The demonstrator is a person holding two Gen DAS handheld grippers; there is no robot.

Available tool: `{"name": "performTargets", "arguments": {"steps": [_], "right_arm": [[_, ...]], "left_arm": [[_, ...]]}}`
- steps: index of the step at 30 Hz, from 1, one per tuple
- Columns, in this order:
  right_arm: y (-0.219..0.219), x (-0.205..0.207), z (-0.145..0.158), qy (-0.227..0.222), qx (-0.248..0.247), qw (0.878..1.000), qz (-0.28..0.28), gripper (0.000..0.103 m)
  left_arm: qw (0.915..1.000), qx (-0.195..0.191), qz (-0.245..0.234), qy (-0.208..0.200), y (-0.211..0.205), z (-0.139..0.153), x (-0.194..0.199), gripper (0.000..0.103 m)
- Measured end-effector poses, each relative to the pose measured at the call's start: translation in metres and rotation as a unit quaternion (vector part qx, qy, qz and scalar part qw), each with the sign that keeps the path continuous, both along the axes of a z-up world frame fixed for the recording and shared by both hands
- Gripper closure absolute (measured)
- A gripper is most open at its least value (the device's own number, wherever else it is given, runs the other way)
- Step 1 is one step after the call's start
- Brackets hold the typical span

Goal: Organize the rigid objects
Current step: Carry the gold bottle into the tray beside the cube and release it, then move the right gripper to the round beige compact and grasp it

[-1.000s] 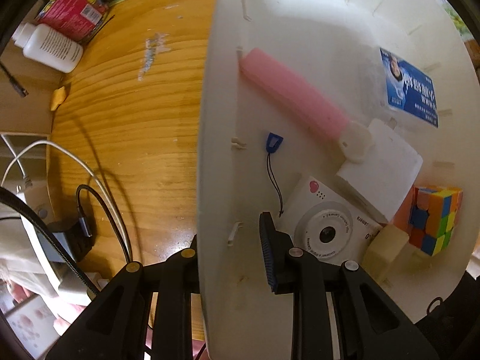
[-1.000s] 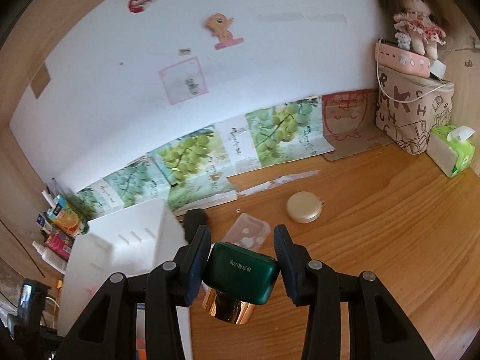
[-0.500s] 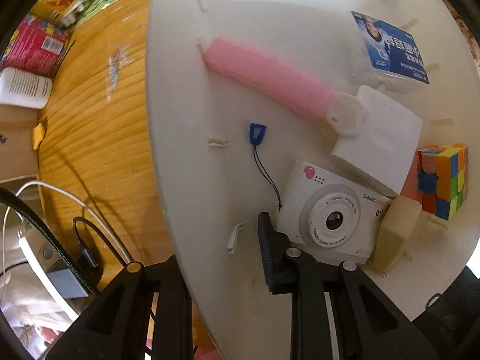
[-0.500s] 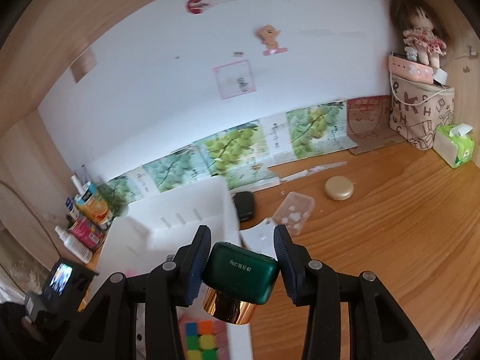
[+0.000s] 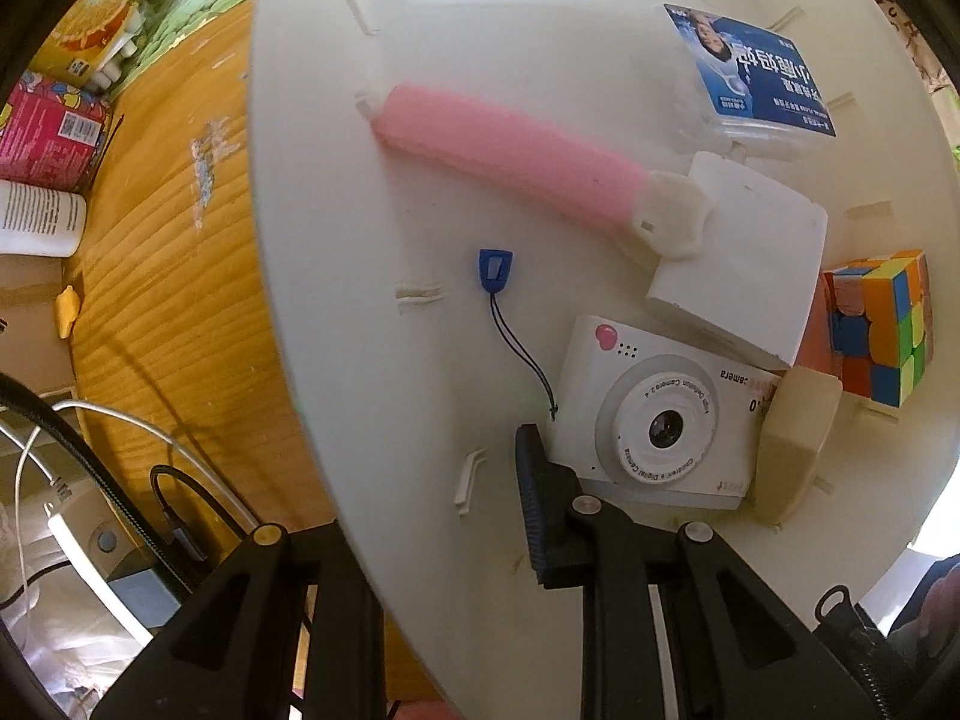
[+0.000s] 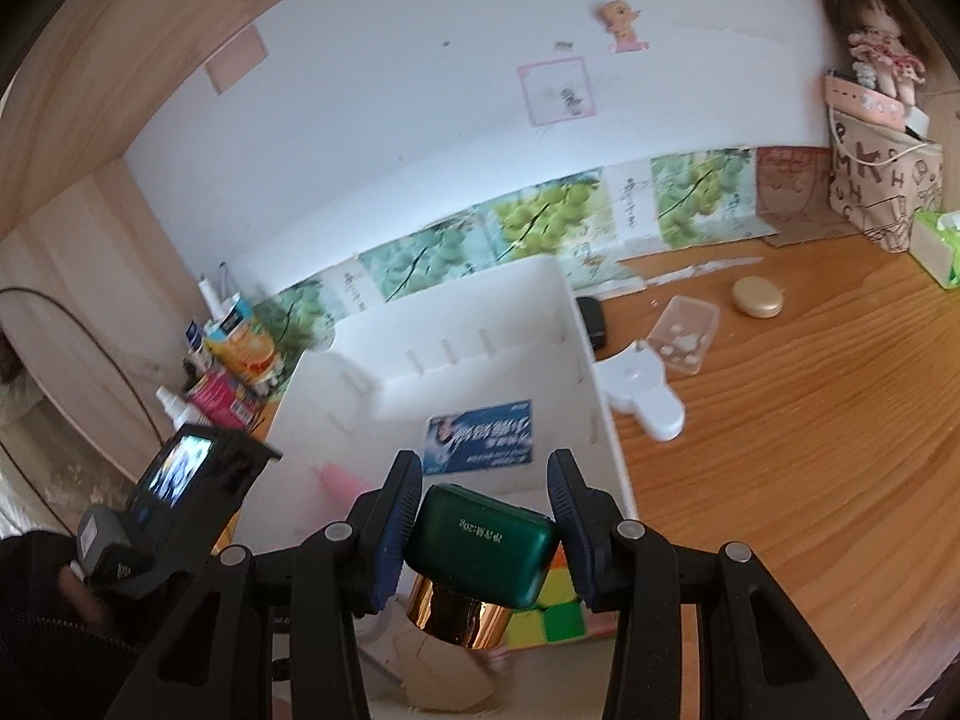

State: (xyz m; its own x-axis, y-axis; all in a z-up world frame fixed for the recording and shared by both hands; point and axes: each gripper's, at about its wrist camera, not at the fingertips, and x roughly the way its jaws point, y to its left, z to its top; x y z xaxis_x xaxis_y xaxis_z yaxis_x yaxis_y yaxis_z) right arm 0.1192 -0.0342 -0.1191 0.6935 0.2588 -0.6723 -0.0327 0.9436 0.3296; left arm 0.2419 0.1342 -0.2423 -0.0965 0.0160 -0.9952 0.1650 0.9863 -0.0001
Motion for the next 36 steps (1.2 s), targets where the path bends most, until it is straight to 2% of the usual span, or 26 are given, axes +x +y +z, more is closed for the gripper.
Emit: {"name": "performTargets", "arguments": {"steps": [3,5,8,15,18,24,28,36], "right_arm": [[0.004,-0.005,0.003,-0.011,0.001,1.0,0.01,0.057],[0.005,-0.007,0.005,-0.017,-0.004,1.0,0.012,0.043],[0.003,-0.008,0.007,-0.022,-0.002,1.0,0.013,0.038],[-0.005,-0.007,0.005,-0.019,0.001,1.0,0.018,0.035],[-0.01,-0.007,0.006,-0.022,0.003,0.999,0.023,0.032],[-0.03,0.0,0.007,-0.026,0.008,0.999,0.029,0.031],[-0.049,0.007,0.008,-0.029,0.009,0.999,0.029,0.024],[-0.095,0.03,0.007,-0.027,0.003,0.999,0.025,0.024]], "left_arm": [[1.0,0.003,0.001,0.001,-0.003,0.0,0.0,0.08],[1.0,0.004,0.004,0.0,-0.006,0.003,0.001,0.081],[1.0,0.006,0.008,-0.001,-0.007,0.003,0.0,0.081],[0.9996,0.013,0.025,-0.005,-0.003,0.007,-0.002,0.081],[0.9991,0.017,0.038,-0.007,-0.002,0.008,-0.003,0.081],[0.9969,0.023,0.074,-0.01,0.005,0.012,-0.001,0.081],[0.9938,0.024,0.107,-0.016,0.012,0.015,-0.001,0.081],[0.983,0.038,0.178,-0.024,0.03,0.018,-0.003,0.081]]}}
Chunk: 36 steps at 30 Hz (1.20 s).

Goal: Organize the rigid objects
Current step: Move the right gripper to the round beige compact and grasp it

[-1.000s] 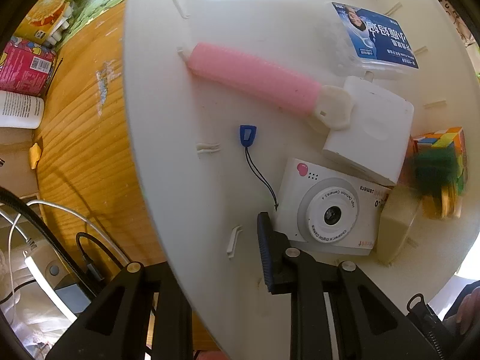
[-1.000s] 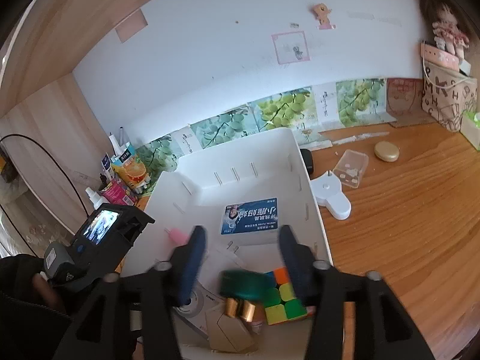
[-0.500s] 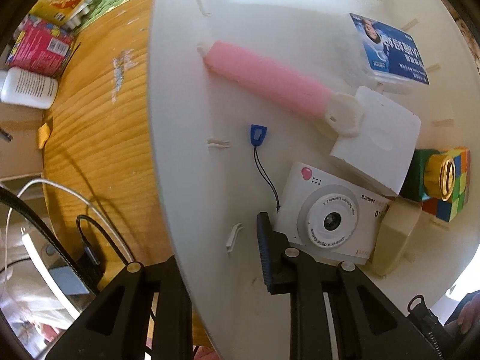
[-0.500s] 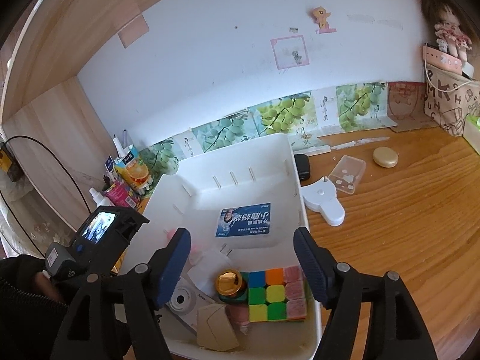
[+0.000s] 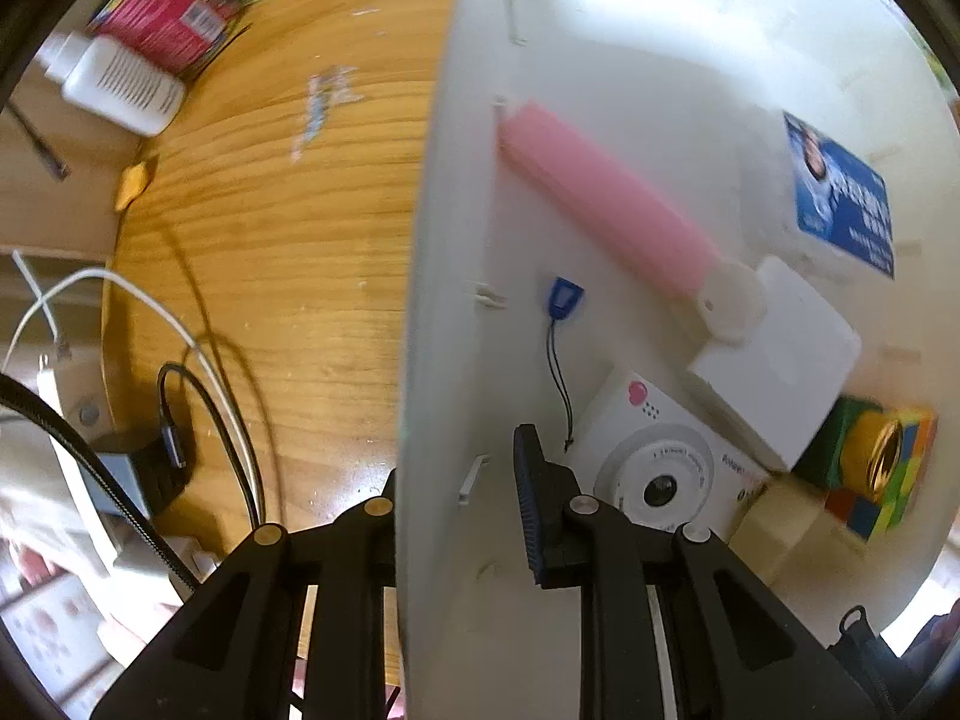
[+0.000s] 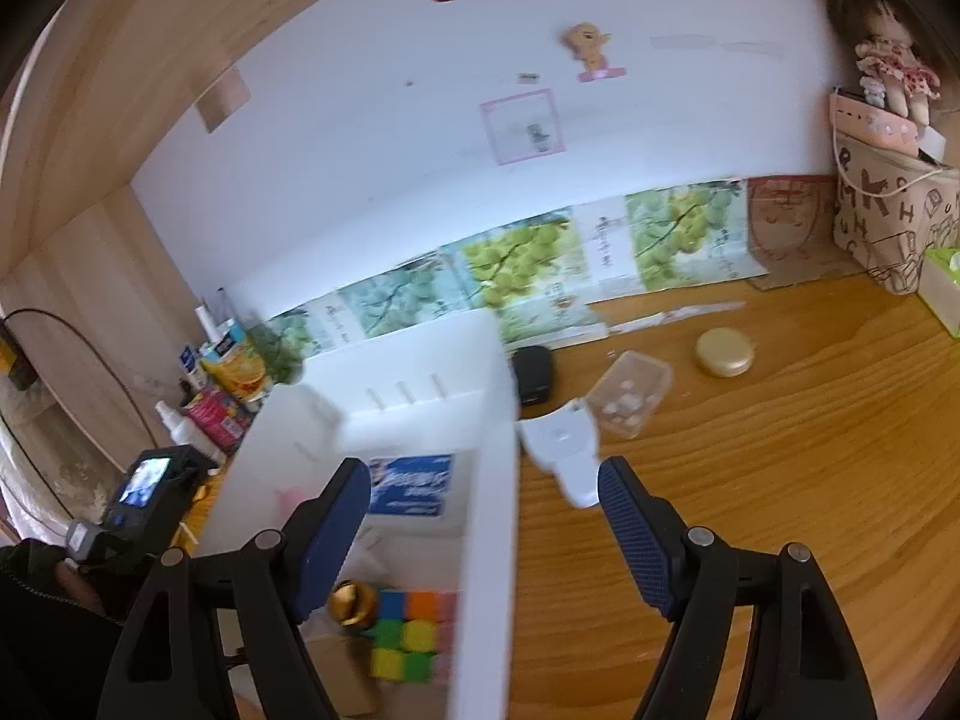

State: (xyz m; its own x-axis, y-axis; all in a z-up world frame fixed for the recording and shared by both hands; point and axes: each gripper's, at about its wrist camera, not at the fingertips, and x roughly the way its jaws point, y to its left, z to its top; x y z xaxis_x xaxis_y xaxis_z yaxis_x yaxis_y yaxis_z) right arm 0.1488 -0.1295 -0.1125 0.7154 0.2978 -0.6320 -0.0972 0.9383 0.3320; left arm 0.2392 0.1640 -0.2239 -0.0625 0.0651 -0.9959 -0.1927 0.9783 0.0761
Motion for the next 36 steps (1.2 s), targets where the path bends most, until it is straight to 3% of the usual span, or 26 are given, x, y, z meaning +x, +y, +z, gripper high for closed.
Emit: {"name": "performTargets", "arguments": {"steps": [17,28,36], "right_arm": [[-0.106,0.086,-0.032,0.024,-0.024,0.999,-0.035,0.022],[-0.126,0.14,-0.089,0.081,-0.071,0.993,-0.056,0.022],[-0.124,0.156,-0.11,0.098,-0.091,0.99,-0.053,0.022]], "left_arm": [[0.9911,0.039,0.127,-0.009,0.021,0.005,-0.014,0.079],[0.9851,0.055,0.163,-0.006,0.027,0.009,-0.021,0.078],[0.9829,0.059,0.174,-0.002,0.035,0.002,-0.018,0.077]]}}
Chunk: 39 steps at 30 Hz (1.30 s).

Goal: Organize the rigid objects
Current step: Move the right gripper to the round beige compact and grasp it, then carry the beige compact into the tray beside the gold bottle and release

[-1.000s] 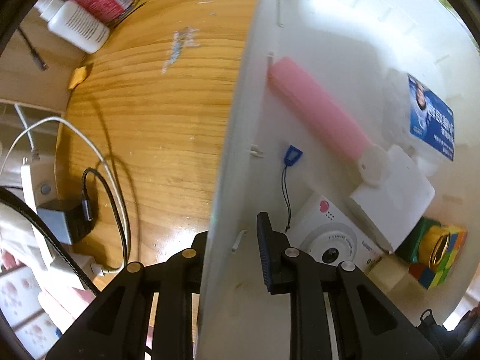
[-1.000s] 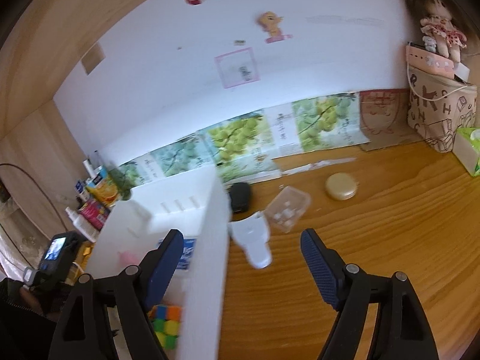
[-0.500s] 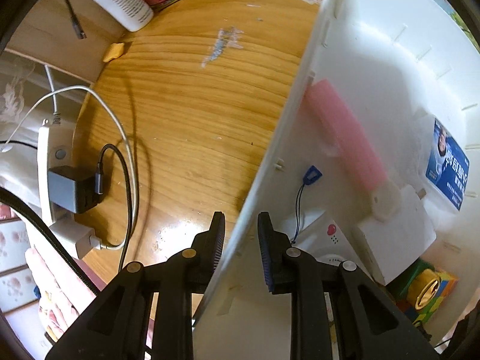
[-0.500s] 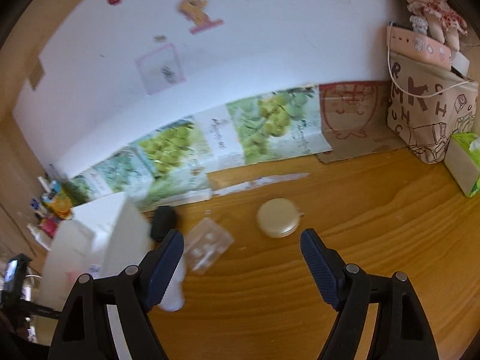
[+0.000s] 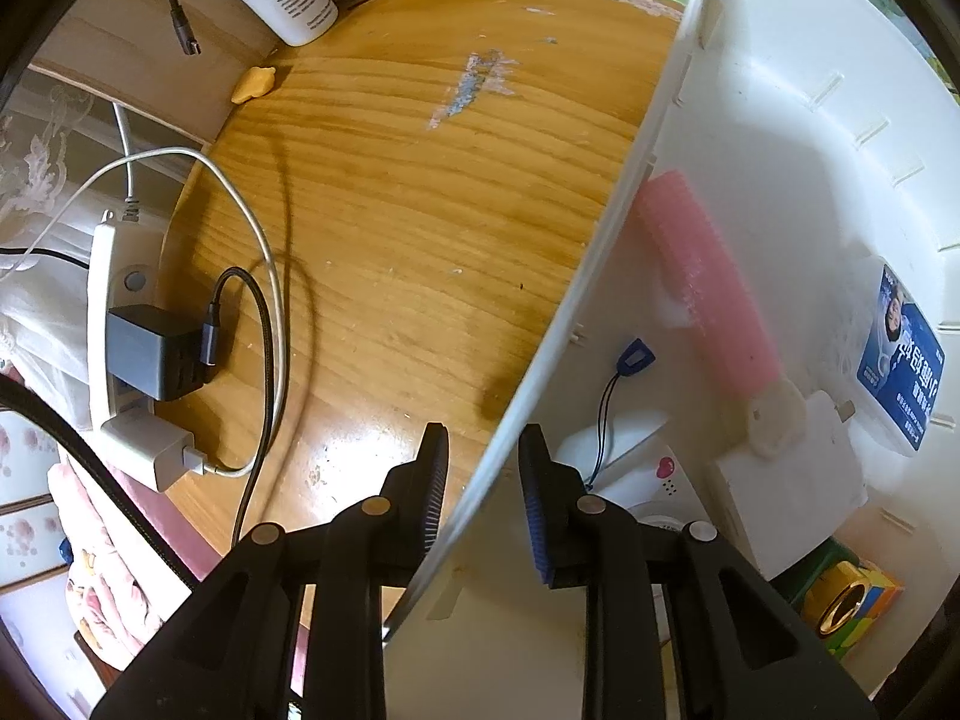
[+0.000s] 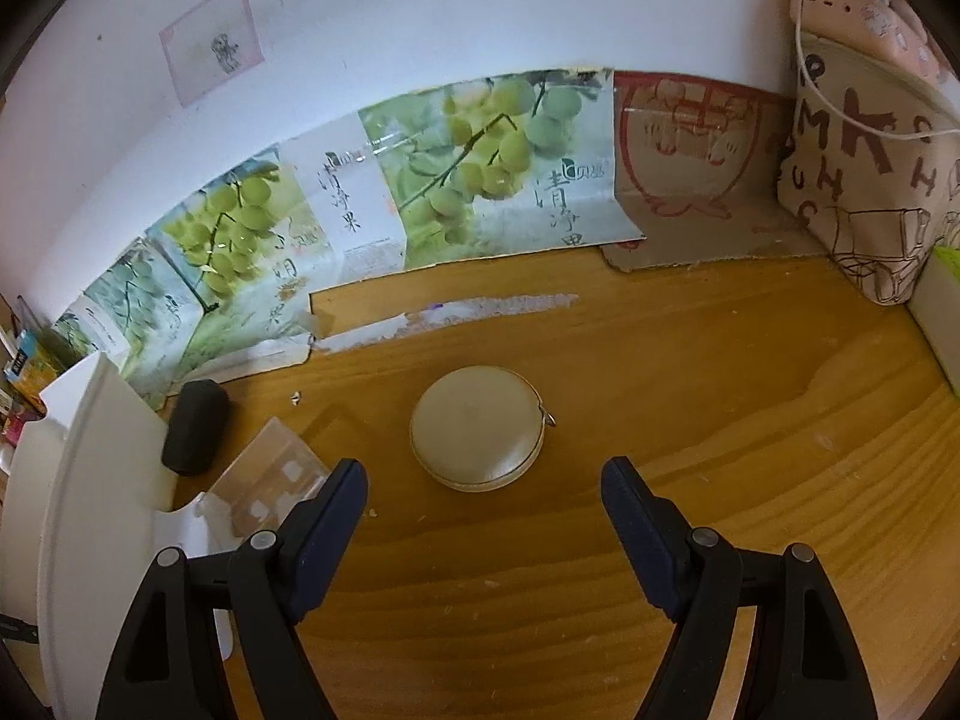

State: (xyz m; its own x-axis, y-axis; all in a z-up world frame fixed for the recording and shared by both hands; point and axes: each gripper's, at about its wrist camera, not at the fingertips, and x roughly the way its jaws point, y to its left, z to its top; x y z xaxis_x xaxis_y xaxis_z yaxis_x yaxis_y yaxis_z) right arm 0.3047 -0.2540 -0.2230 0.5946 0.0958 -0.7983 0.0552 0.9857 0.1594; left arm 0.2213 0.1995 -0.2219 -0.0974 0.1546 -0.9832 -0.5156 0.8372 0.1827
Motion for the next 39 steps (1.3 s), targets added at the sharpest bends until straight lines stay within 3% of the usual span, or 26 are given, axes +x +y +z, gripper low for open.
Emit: {"name": "performTargets", "arguments": {"steps": [13,15,20,29,39], "right_arm": [[0.004,0.023,-0.011,0.006,-0.043,0.999,0.002,0.022],[0.007,0.023,-0.012,0.003,-0.049,0.999,0.008,0.026],[0.01,0.023,-0.009,-0.003,-0.039,0.999,0.023,0.047],[0.009,0.02,-0.007,0.015,-0.025,0.999,0.02,0.047],[0.01,0.005,0.021,-0.01,-0.005,1.0,0.02,0.048]], "left_arm": [[0.9999,0.006,0.012,-0.002,-0.009,0.006,0.002,0.076],[0.9999,0.006,0.013,-0.003,-0.009,0.006,0.002,0.076],[0.9999,0.005,0.015,-0.006,-0.011,0.007,-0.001,0.076],[0.9997,-0.006,0.017,-0.016,-0.007,0.009,-0.009,0.076],[0.9994,-0.019,0.013,-0.027,-0.002,0.011,-0.015,0.076]]}}
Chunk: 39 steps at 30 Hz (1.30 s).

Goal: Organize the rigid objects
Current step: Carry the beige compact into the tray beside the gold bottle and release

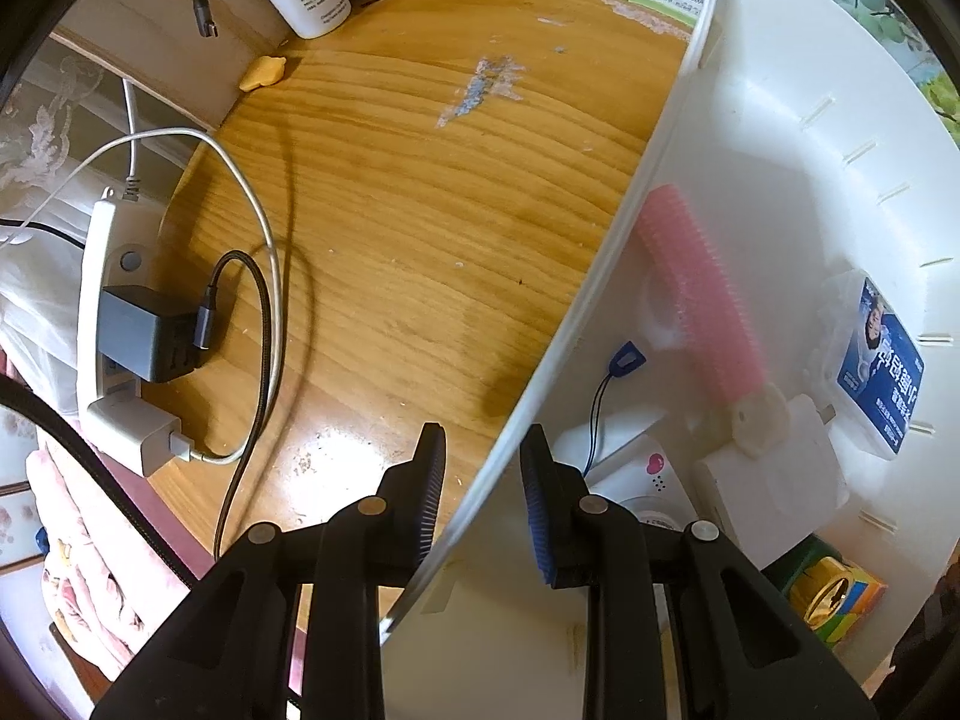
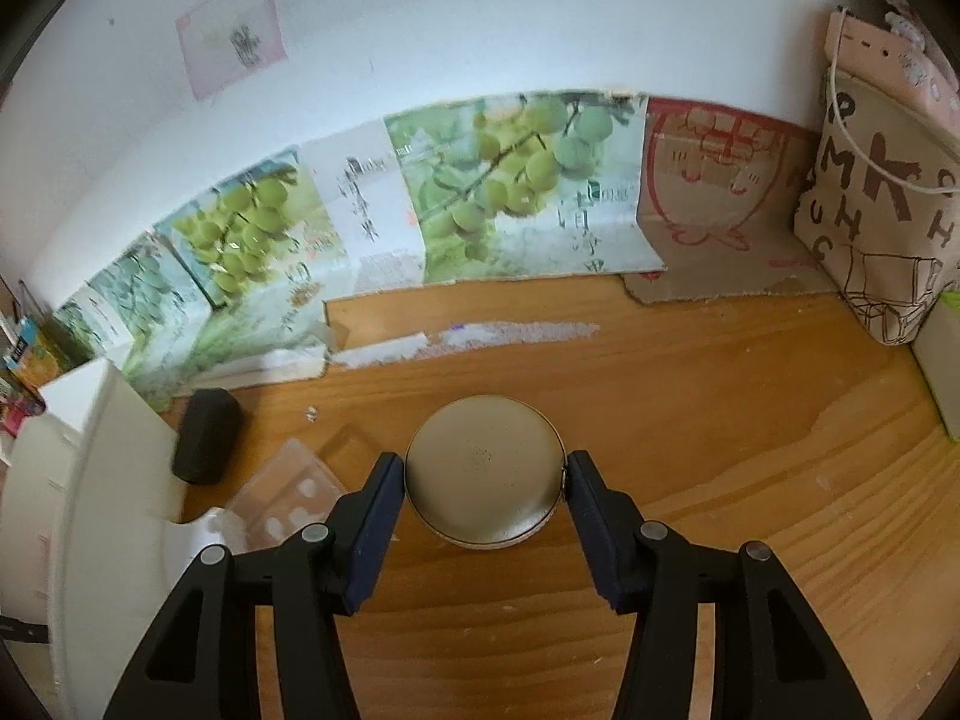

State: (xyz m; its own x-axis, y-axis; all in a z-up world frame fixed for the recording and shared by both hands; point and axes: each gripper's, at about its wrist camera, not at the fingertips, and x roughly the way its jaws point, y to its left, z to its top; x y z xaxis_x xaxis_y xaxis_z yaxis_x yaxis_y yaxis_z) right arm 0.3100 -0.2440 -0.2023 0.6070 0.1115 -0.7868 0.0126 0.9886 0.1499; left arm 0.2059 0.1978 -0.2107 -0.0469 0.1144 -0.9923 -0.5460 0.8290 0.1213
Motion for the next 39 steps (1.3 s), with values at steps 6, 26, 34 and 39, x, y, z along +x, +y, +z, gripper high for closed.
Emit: {"name": "performTargets", "arguments": {"steps": [6,26,34,39], "right_arm": [[0.005,-0.011,0.026,-0.01,0.038,0.999,0.002,0.047],[0.07,-0.086,0.114,-0.099,0.096,0.987,0.082,0.047],[0.101,-0.123,0.127,-0.115,0.102,0.982,0.111,0.047],[0.126,-0.144,0.129,-0.12,0.09,0.98,0.13,0.047]], "left_arm": [[0.9999,-0.01,-0.006,-0.008,0.001,0.0,-0.002,0.076],[0.9956,-0.053,-0.059,-0.05,0.007,0.0,-0.01,0.076],[0.9917,-0.075,-0.092,-0.05,0.006,0.0,-0.016,0.076],[0.9883,-0.089,-0.119,-0.036,0.006,-0.004,-0.018,0.076]]}}
